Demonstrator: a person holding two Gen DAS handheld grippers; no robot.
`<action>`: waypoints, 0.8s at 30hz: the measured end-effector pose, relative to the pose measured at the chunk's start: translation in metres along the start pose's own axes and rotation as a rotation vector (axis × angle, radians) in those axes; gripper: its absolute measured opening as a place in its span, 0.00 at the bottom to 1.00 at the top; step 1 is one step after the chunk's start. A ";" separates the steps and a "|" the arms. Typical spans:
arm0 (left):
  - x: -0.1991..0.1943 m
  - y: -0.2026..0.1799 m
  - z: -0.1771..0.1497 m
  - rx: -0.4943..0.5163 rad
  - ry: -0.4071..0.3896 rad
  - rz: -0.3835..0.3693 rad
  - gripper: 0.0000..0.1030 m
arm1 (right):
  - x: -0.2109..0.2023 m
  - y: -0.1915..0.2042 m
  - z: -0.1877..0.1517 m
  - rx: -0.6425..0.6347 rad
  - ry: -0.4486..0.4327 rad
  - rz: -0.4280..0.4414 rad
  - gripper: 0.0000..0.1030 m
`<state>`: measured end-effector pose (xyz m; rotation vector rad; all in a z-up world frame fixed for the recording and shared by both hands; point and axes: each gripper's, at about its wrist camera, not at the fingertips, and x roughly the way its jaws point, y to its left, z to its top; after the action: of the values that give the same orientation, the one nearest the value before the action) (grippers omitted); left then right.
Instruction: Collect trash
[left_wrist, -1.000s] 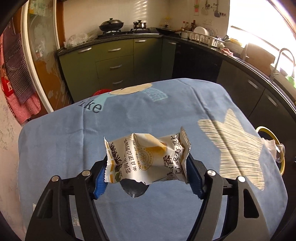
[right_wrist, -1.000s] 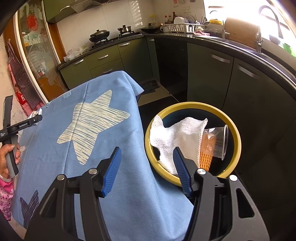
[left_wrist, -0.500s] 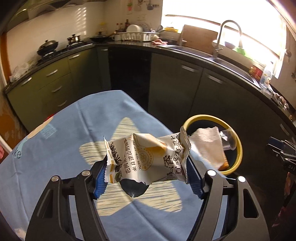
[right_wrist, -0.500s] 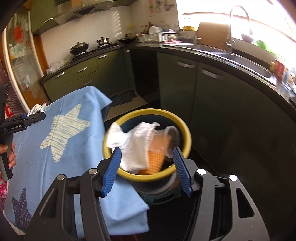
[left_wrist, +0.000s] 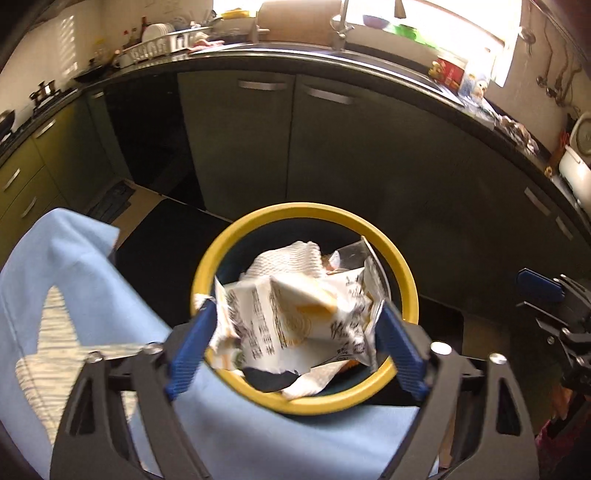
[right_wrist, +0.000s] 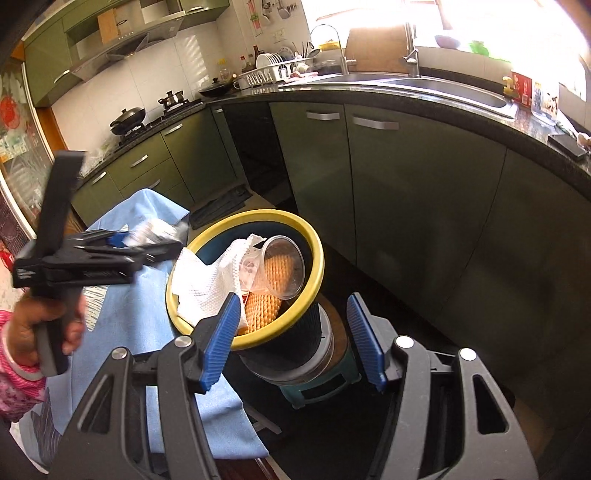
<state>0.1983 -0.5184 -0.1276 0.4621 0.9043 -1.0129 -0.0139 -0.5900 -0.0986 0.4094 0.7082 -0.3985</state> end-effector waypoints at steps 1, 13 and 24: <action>0.006 -0.004 0.000 0.008 0.004 0.013 0.89 | 0.000 -0.001 -0.001 0.004 0.000 0.005 0.56; -0.102 0.030 -0.076 -0.091 -0.154 0.040 0.95 | 0.001 0.021 -0.005 -0.033 0.021 0.076 0.62; -0.238 0.091 -0.222 -0.381 -0.354 0.335 0.95 | -0.009 0.098 -0.024 -0.180 0.065 0.214 0.73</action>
<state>0.1290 -0.1940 -0.0640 0.0986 0.6516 -0.5723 0.0147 -0.4933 -0.0869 0.3249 0.7486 -0.1185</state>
